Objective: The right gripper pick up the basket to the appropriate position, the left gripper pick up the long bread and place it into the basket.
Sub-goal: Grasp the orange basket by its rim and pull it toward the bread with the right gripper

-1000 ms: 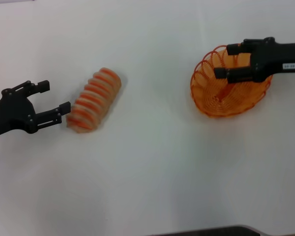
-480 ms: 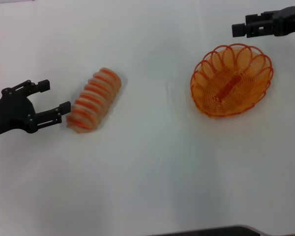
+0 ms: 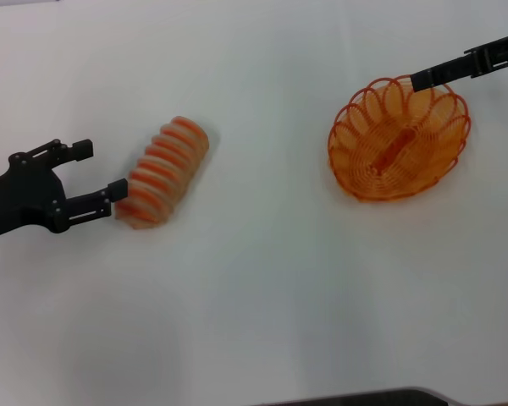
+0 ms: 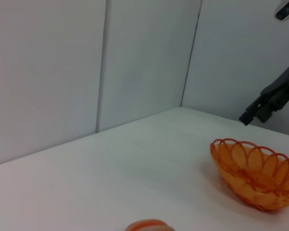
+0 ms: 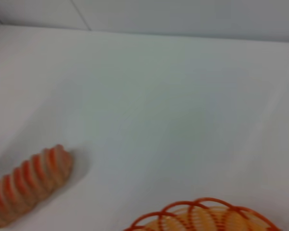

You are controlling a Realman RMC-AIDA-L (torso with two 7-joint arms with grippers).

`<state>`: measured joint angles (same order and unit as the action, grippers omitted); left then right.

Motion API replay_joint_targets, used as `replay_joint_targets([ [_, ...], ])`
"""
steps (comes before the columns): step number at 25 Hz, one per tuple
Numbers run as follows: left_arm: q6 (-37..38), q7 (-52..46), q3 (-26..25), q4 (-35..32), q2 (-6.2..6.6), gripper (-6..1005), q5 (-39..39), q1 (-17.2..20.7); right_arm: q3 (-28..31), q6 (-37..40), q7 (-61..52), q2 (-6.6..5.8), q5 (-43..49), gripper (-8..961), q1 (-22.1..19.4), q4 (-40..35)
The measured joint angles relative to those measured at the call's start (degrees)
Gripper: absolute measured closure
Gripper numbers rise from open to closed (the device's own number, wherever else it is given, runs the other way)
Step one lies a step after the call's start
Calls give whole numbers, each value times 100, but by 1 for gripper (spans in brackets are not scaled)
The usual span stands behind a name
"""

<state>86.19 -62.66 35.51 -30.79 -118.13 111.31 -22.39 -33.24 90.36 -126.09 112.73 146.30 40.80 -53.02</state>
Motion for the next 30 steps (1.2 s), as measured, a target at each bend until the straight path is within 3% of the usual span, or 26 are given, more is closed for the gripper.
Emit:
replay_joint_targets([
  [10,22,2,53,-76,0,157,22,-51,-246,-401,-428,57,931,112,191,-19],
  [23,16,0,52,-76,-2,157,67,-81,-575,-906,-418,94,1096,170,99,166],
  [30,6,8,53,-76,-17,158,67,-103,-756,-1331,-280,222,1102,201,68,365],
])
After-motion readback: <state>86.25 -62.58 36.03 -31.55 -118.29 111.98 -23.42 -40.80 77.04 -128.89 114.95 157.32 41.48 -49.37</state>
